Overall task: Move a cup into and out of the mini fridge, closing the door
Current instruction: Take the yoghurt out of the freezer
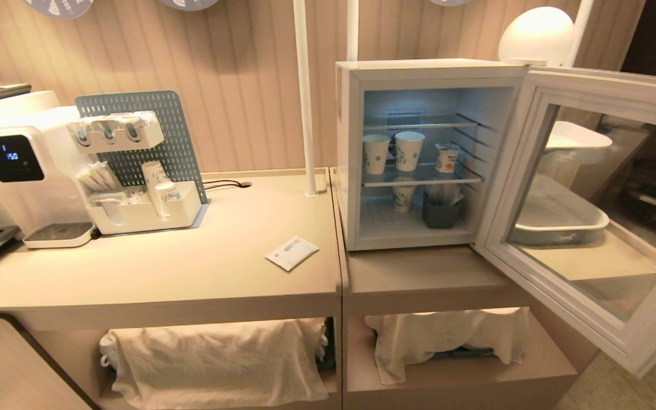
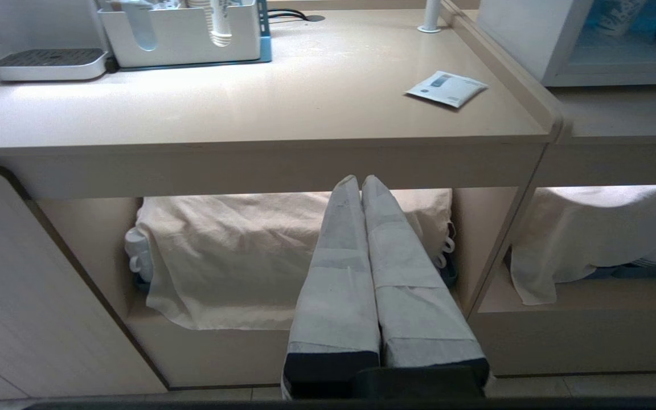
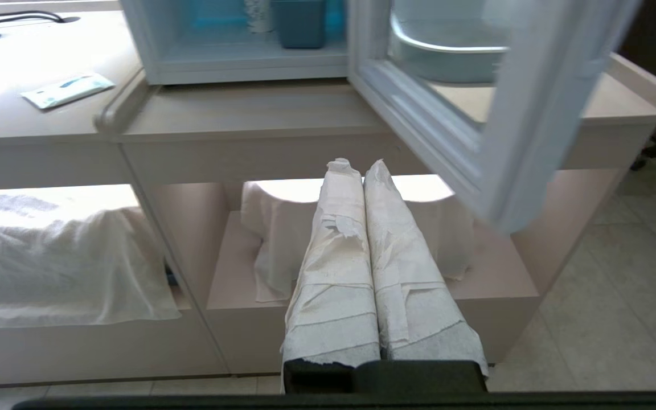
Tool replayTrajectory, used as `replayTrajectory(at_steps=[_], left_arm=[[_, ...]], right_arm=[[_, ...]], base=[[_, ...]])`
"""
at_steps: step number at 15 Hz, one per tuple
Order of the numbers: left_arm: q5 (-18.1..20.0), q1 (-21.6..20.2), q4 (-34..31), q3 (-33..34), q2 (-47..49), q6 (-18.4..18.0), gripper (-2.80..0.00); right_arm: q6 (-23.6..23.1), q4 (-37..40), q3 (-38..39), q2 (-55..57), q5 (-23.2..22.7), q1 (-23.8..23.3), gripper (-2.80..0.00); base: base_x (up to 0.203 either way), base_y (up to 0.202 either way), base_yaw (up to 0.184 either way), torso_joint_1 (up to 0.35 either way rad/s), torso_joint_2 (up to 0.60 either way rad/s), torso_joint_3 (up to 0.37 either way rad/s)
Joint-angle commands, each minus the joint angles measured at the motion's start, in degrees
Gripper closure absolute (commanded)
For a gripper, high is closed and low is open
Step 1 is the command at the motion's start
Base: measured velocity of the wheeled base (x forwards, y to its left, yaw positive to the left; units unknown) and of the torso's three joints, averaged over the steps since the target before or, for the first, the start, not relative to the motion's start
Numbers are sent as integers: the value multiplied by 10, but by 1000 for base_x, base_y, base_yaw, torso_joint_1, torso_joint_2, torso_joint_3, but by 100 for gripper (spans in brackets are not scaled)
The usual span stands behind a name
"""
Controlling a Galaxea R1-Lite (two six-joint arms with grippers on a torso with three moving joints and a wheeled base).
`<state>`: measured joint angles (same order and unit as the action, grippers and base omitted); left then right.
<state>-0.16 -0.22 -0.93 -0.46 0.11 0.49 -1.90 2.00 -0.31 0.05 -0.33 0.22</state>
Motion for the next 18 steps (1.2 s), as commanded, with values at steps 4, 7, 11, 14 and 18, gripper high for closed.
replayTrajectory(at_steps=[4, 7, 11, 14, 18], left_arm=[[-1, 0, -7, -2, 0, -1, 0], [-1, 0, -7, -2, 0, -1, 0], [-1, 0, -7, -2, 0, -1, 0], [-1, 0, -6, -2, 0, -1, 0], [-1, 0, -5, -2, 0, 0, 0]], right_arm=[[0, 0, 0, 1, 0, 0, 0], [0, 0, 0, 1, 0, 0, 0], [0, 0, 0, 0, 0, 0, 0], [0, 0, 0, 1, 0, 0, 0], [0, 0, 0, 1, 0, 0, 0]], base=[[0, 45, 1, 1, 1, 2], [125, 3, 2, 1, 1, 2], [192, 0, 1, 1, 1, 4], [194, 0, 1, 2, 0, 3], [194, 0, -2, 2, 1, 3]])
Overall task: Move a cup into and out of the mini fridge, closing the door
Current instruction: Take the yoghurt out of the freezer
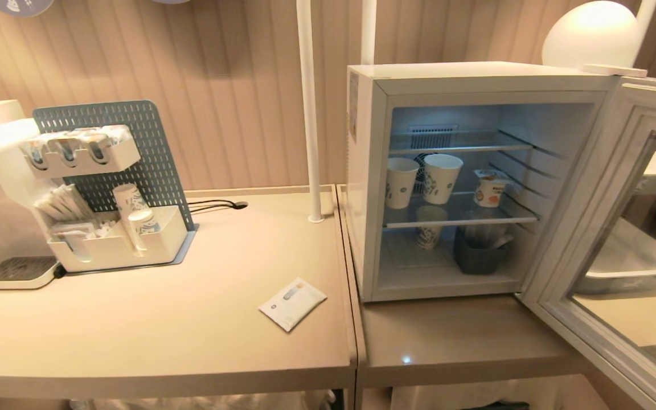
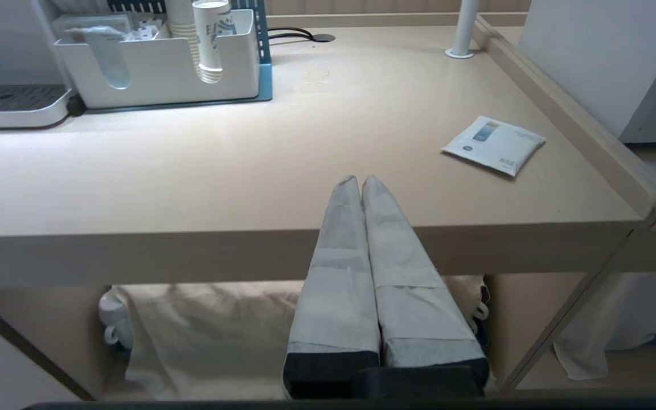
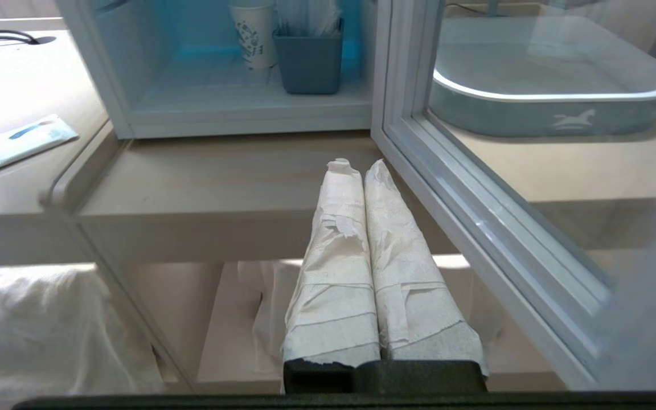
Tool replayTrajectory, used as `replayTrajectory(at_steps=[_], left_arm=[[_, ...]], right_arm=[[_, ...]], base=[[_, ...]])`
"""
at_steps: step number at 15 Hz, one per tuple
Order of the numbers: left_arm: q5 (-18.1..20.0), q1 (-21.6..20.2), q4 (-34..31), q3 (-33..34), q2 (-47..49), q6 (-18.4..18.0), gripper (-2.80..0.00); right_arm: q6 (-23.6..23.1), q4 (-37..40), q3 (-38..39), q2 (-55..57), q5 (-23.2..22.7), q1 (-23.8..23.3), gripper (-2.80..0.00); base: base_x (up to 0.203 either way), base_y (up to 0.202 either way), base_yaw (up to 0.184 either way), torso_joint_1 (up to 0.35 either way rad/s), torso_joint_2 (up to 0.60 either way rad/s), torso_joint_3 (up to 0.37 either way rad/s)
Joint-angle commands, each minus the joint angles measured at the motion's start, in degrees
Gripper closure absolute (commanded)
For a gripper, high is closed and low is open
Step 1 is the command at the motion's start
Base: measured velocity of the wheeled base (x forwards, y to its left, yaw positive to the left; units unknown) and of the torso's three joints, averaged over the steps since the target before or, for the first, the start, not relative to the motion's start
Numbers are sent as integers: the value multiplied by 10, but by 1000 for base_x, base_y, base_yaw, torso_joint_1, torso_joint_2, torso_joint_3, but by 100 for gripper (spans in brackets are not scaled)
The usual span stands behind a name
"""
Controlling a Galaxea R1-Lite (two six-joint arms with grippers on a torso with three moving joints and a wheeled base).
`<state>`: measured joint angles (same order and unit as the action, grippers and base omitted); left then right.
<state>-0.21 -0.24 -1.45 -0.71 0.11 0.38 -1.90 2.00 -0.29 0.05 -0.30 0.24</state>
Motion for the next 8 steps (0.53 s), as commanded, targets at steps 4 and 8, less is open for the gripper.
replayTrajectory(at_steps=[4, 8], left_arm=[[0, 0, 2, 2, 0, 1, 0], [-1, 1, 4, 2, 0, 4, 0]], right_arm=[[3, 0, 0, 0, 0, 0, 0], [12, -35, -40, 5, 19, 0, 0]], base=[[91, 0, 0, 3, 6, -2], [0, 0, 0, 0, 0, 0]])
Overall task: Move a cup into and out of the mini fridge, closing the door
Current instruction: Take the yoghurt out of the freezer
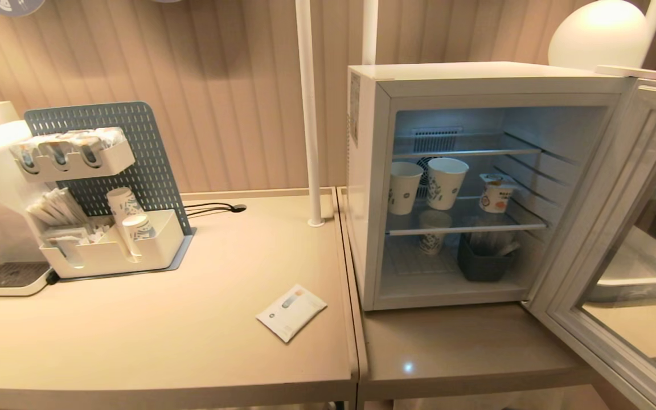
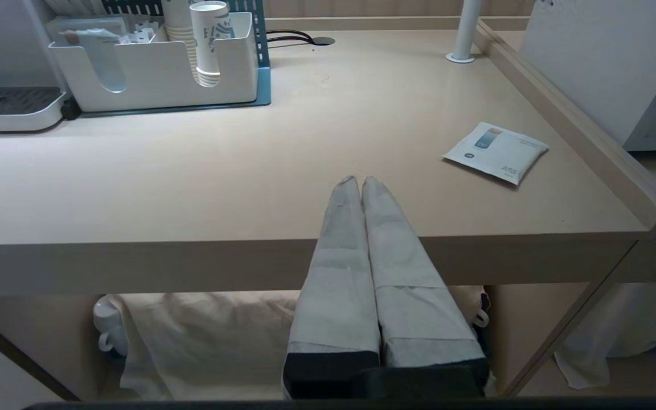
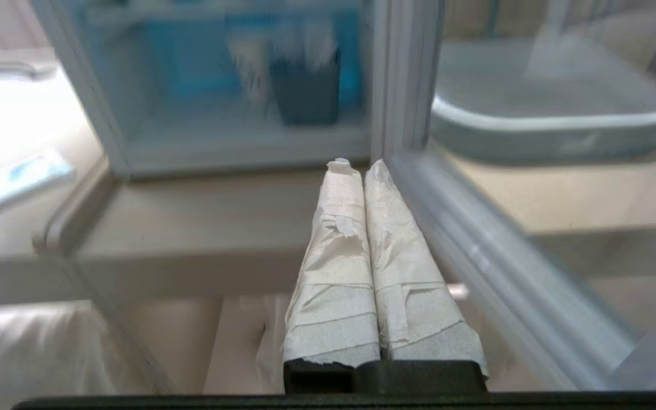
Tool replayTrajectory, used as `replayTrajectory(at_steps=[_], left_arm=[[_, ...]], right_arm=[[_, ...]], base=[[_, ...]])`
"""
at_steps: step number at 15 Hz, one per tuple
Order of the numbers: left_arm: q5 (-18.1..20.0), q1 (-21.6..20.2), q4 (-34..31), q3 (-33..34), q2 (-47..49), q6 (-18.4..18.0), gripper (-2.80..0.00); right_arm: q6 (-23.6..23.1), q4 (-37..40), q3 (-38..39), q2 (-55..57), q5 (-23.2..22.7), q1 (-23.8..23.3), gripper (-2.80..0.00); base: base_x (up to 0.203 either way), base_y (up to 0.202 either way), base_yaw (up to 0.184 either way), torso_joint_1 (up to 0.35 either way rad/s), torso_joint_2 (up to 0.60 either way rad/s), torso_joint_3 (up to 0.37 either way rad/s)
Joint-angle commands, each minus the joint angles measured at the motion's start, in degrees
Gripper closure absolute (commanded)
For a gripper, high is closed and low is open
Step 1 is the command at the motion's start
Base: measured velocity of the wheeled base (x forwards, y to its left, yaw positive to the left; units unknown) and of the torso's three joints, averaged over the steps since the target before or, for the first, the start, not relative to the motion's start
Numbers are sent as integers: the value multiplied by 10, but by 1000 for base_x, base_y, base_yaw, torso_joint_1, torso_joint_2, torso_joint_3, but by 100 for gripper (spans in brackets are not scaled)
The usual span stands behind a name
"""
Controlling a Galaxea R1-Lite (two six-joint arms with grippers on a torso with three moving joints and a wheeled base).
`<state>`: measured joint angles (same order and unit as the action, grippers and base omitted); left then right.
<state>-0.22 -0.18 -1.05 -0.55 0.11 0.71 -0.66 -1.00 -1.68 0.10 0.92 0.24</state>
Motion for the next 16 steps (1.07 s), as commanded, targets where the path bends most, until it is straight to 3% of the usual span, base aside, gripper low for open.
replayTrajectory(at_steps=[1, 3, 5, 8, 13, 14, 16], left_arm=[[0, 0, 0, 0, 0, 1, 0], [0, 0, 0, 0, 0, 1, 0], [0, 0, 0, 0, 0, 2, 0], [0, 0, 2, 1, 0, 3, 0], [0, 0, 2, 1, 0, 3, 0], [0, -1, 2, 1, 0, 3, 0], [0, 0, 3, 2, 0, 4, 0]], right_arm=[[-1, -2, -84, 22, 20, 0, 0], [-2, 22, -220, 102, 43, 1, 0], [-5, 24, -274, 213, 55, 1, 0], [-7, -55, -258, 360, 57, 3, 0], [9, -183, -206, 615, -12, 4, 0], [13, -219, -201, 673, -23, 4, -280], [19, -306, -195, 785, -35, 4, -280]], base=[[0, 0, 0, 0, 0, 0], [0, 0, 0, 0, 0, 0], [0, 0, 0, 0, 0, 0], [0, 0, 0, 0, 0, 0], [0, 0, 0, 0, 0, 0], [0, 0, 0, 0, 0, 0], [0, 0, 0, 0, 0, 0]])
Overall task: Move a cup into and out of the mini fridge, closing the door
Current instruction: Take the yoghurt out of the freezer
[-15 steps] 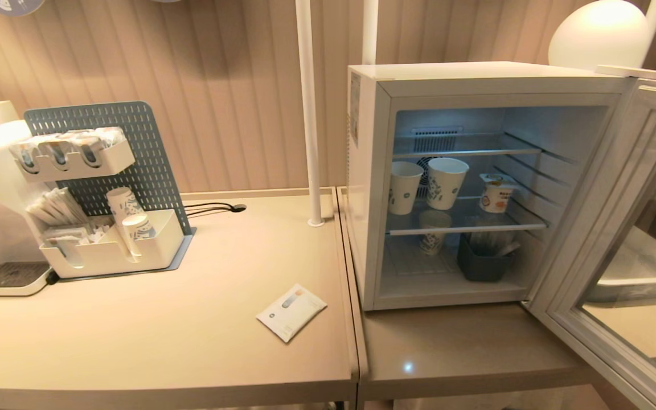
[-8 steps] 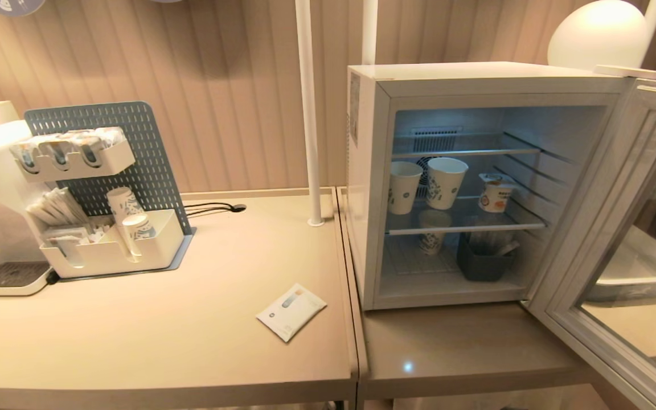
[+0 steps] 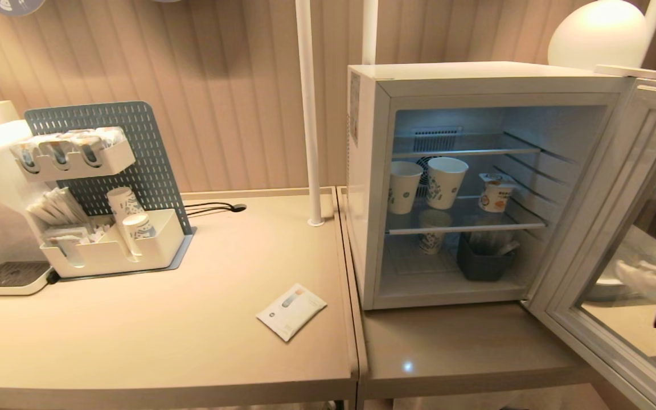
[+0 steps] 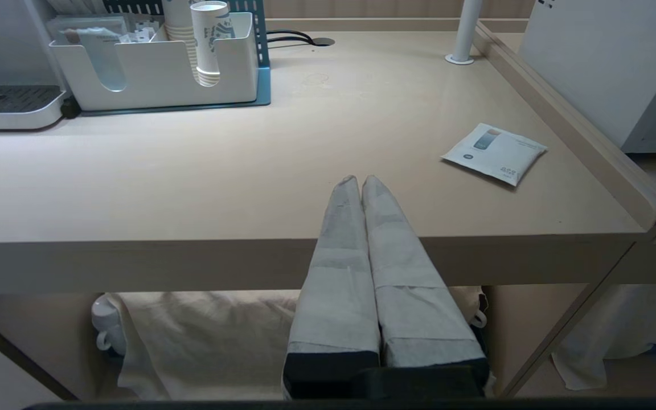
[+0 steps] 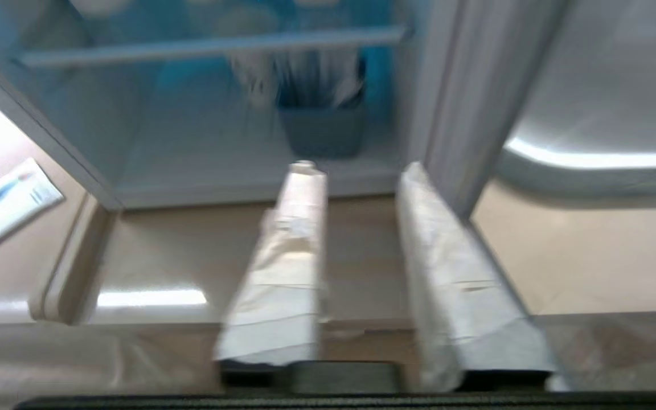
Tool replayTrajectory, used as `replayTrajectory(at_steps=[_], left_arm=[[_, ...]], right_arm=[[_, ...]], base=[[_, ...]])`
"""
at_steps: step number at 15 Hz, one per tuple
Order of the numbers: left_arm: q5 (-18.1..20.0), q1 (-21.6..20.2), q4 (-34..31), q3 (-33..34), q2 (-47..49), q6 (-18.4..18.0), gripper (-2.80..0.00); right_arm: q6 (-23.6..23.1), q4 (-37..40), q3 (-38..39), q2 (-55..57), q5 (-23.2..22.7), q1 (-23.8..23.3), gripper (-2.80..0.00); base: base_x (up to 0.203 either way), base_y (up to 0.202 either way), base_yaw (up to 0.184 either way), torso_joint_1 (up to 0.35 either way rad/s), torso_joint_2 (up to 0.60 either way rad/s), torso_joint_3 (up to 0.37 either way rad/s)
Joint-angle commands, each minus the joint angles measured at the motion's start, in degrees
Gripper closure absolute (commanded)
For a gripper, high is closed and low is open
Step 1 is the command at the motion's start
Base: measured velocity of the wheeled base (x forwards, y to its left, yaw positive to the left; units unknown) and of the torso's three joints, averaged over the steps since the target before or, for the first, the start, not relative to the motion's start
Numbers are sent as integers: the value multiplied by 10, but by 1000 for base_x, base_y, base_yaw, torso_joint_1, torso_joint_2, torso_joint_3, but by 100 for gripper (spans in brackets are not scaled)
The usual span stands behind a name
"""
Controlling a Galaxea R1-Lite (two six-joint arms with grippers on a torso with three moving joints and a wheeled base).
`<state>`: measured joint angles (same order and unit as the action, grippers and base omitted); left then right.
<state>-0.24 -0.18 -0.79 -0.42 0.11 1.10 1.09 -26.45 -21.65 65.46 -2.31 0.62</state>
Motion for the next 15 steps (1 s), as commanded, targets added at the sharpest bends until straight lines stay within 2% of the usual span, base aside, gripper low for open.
replayTrajectory(at_steps=[1, 4, 6, 10, 15], left_arm=[[0, 0, 0, 1, 0, 1, 0], [0, 0, 0, 1, 0, 0, 0], [0, 0, 0, 1, 0, 0, 0], [0, 0, 0, 1, 0, 0, 0], [0, 0, 1, 1, 0, 2, 0]], right_arm=[[3, -108, 6, 186, -6, 0, -280], [6, -277, -5, 325, -10, 9, -280], [12, -326, -43, 367, -8, 16, -280], [27, -333, -107, 389, -6, 20, -280], [27, -327, -199, 464, 41, 21, -280]], base=[[0, 0, 0, 0, 0, 0], [0, 0, 0, 0, 0, 0], [0, 0, 0, 0, 0, 0], [0, 0, 0, 0, 0, 0], [0, 0, 0, 0, 0, 0]])
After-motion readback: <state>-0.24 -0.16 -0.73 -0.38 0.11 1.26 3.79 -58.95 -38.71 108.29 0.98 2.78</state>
